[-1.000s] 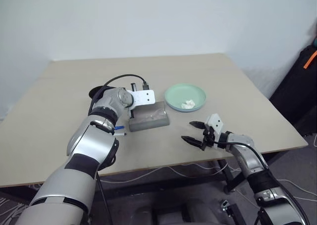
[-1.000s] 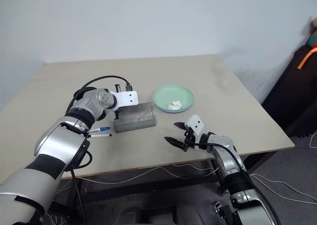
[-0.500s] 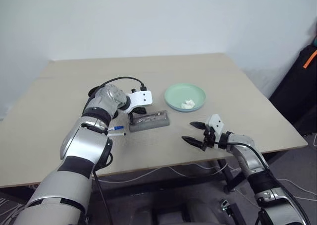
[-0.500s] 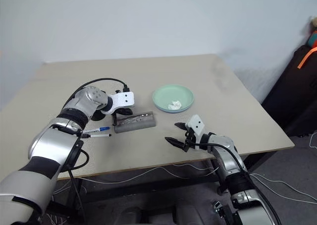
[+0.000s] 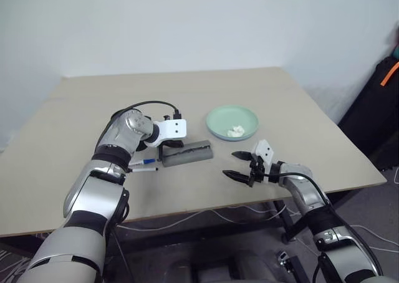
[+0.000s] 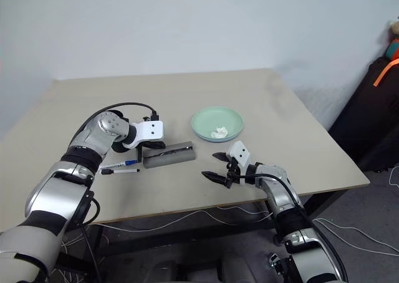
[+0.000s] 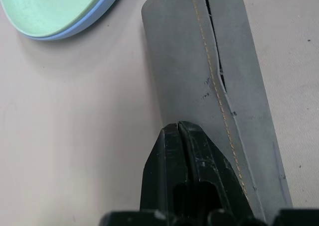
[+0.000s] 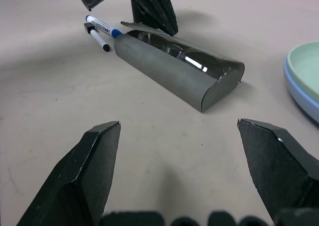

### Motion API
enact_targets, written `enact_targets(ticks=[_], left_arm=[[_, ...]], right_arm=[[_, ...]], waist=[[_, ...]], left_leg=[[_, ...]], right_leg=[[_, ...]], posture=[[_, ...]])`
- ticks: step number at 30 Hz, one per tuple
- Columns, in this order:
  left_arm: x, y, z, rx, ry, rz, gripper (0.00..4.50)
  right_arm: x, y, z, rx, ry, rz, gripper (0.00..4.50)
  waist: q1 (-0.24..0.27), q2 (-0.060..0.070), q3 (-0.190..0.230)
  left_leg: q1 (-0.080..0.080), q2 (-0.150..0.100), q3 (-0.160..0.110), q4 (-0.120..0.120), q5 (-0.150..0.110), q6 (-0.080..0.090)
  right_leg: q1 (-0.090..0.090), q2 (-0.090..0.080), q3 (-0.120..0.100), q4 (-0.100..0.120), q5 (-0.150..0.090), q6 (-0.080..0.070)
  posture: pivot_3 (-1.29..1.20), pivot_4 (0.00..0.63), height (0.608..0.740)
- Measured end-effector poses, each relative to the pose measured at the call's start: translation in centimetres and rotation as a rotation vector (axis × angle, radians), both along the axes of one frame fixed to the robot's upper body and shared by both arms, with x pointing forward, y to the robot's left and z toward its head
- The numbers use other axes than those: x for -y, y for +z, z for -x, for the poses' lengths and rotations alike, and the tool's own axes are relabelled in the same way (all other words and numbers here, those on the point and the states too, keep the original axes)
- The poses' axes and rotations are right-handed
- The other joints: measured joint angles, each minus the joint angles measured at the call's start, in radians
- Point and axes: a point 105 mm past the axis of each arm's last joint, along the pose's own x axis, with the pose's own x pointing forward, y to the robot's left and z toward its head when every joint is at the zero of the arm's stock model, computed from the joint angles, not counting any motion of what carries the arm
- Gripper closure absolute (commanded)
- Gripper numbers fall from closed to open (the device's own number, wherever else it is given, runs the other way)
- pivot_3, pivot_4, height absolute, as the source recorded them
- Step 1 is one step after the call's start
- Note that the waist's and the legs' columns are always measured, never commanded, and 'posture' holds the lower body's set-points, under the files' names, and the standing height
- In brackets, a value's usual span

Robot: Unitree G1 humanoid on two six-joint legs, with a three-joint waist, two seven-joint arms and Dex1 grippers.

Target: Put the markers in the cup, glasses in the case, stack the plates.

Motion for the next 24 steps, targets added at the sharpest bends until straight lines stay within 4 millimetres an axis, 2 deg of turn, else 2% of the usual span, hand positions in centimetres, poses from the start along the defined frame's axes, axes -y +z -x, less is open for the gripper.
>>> enact_targets(ticks=[11,20,24], left_arm=[[-0.5,0.1,1.3,-0.019,-0.051,-0.018,4.49],[-0.4,0.1,1.4,-0.037,-0.027,0.019,4.49],[-1.0,-0.4,0.8,-0.028,0.024,0.02,4.49]], right_arm=[[0.0,0.0,0.0,0.002,0.006,0.001,0.42],[0.0,0.0,0.0,0.003,0.001,-0.001,0.42],[-0.2,-0.1,0.0,0.004,-0.005,-0.011,0.42]], waist=[[-0.001,0.005,-0.006],[-0.001,0.007,-0.01],[-0.001,0.007,-0.009]], left_leg=[[0.002,0.0,0.001,-0.001,0.0,0.0],[0.011,0.0,0.001,-0.002,0.0,0.0],[0.012,0.0,0.001,-0.002,0.0,0.0]], right_leg=[[0.001,0.0,0.001,0.0,0.0,-0.001],[0.009,0.0,0.002,0.0,-0.001,-0.001],[0.01,0.0,0.002,0.0,-0.001,-0.001]], posture=[[0.0,0.0,0.74],[0.0,0.0,0.74],[0.0,0.0,0.74]])
